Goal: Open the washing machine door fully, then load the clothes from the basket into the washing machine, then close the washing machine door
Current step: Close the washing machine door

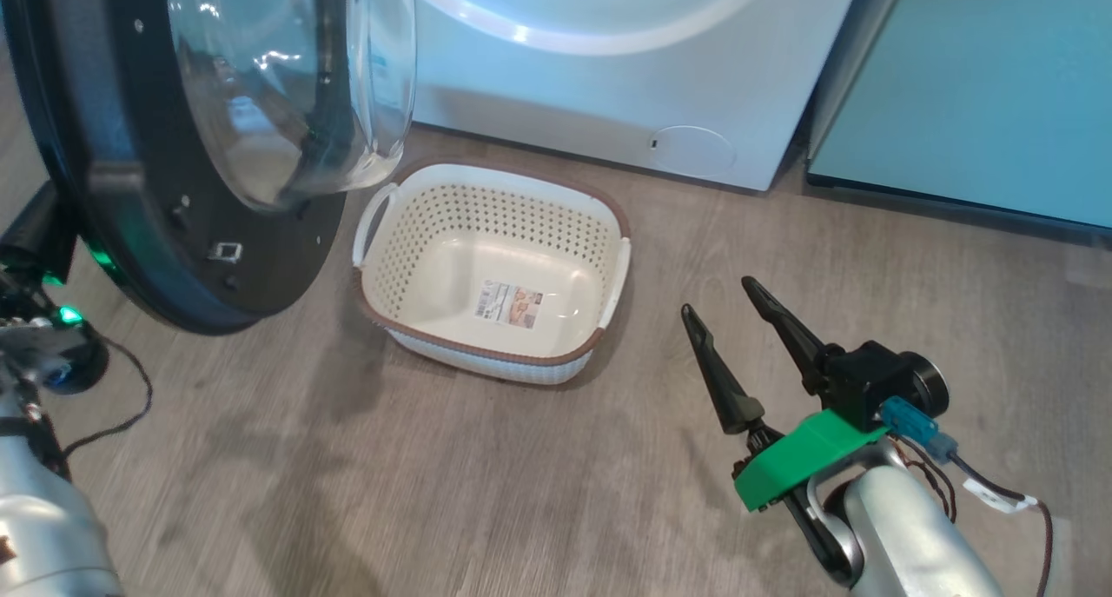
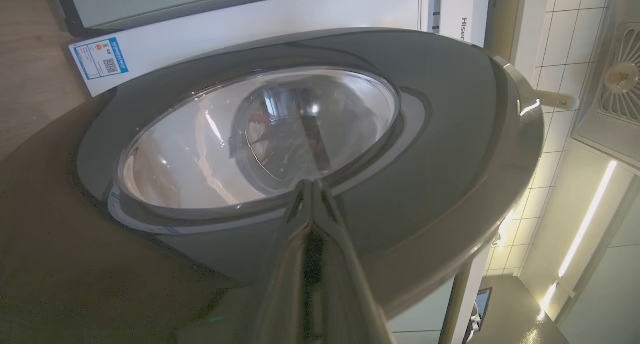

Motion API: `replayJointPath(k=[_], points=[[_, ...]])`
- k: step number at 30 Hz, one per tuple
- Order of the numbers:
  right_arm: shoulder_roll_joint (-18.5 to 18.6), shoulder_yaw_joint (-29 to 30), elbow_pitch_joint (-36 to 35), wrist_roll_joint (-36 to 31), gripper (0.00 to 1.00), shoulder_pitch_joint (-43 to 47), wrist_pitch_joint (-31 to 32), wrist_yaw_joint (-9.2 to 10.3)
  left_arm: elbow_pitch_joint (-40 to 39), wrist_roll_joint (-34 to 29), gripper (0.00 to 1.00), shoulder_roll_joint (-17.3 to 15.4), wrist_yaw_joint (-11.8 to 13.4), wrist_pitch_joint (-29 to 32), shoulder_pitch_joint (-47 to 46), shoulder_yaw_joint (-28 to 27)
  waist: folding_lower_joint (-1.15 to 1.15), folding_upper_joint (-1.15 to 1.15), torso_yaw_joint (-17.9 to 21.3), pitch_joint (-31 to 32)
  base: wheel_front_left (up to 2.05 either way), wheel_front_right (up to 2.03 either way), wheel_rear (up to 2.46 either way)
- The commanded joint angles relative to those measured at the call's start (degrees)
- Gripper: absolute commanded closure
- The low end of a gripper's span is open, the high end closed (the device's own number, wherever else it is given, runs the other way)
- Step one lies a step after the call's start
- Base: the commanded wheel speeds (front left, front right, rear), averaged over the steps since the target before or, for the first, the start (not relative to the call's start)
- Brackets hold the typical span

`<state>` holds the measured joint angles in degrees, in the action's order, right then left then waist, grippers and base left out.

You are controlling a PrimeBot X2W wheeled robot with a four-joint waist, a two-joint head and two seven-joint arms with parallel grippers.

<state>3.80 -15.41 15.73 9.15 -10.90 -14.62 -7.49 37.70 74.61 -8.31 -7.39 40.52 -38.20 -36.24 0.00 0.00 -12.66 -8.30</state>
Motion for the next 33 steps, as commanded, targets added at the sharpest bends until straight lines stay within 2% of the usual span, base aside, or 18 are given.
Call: replayJointPath(k=[1, 13, 21, 33], points=[[-0.85, -1.02, -1.85, 0.27, 0.00, -0.53, -0.38, 0.00, -2.57, 0.84, 1.00, -1.32, -0.10, 0.80, 0.34, 0.00, 0.00, 0.00, 0.86, 0.30, 0.00, 0.00, 0.00], [-0.91, -0.28, -2.85, 1.14, 0.00, -0.06, -0.38, 0.00, -8.83, 4.51, 1.00, 3.92, -0.10, 5.26, 5.81, 3.91, 0.00, 0.00, 5.49, -0.26, 0.00, 0.00, 0.00], [-0.91, 0.20, -3.40, 0.86, 0.00, -0.56, -0.38, 0.00, -12.69, 8.02, 1.00, 5.32, -0.10, 6.21, 8.38, 8.73, 0.00, 0.00, 8.46, -2.36, 0.00, 0.00, 0.00], [-0.91, 1.01, -5.03, 0.54, 0.00, -2.38, -0.38, 0.00, -14.14, 18.60, 1.00, 5.42, -0.10, -2.36, 7.82, 23.08, 0.00, 0.00, 14.33, -8.94, 0.00, 0.00, 0.00]])
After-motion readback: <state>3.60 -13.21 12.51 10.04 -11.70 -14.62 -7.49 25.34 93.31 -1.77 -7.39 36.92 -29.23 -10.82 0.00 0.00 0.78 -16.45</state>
